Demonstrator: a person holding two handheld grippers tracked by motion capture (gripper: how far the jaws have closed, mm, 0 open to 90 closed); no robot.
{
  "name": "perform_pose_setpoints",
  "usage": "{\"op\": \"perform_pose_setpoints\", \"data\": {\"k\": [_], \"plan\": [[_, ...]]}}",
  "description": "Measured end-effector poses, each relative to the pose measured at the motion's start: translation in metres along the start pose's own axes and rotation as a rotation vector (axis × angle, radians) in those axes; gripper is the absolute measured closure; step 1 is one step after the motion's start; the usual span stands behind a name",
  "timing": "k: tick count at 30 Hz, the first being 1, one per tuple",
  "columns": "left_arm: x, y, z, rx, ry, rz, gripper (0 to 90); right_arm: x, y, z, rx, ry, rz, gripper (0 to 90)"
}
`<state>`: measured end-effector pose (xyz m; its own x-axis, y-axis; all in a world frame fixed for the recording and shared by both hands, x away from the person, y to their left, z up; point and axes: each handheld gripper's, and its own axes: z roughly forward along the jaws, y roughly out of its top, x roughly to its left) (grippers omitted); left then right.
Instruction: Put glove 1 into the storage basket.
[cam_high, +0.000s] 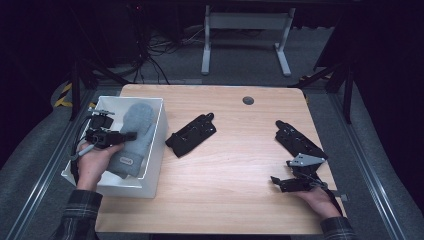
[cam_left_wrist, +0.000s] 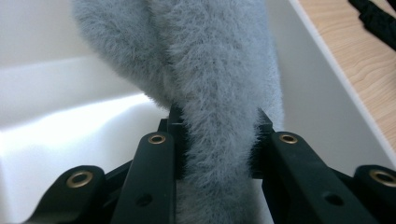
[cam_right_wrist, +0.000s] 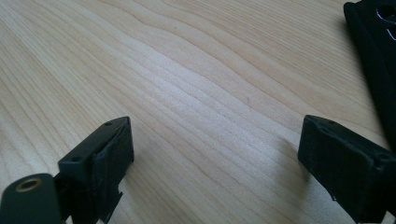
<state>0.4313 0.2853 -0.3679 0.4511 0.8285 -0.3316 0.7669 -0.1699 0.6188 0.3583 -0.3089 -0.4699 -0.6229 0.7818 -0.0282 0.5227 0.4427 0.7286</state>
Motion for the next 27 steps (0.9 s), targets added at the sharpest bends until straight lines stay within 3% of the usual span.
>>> {"op": "perform_pose_setpoints", "data": {"k": [10,16,24,27], "plan": [[0.016,-0.013,0.033,0.072,-0.012,-0.047,71.8,0.000,0.000,0.000,0.000,0.000,0.000,11.0],[0.027,-0.016,0.047,0.112,0.018,-0.057,70.1,0.000,0.000,0.000,0.000,0.000,0.000,11.0],[0.034,-0.014,0.049,0.153,0.148,-0.040,56.6,0.000,0.000,0.000,0.000,0.000,0.001,11.0],[0.034,-0.012,0.046,0.154,0.177,-0.031,51.3,0.000,0.000,0.000,0.000,0.000,0.000,10.9]]}}
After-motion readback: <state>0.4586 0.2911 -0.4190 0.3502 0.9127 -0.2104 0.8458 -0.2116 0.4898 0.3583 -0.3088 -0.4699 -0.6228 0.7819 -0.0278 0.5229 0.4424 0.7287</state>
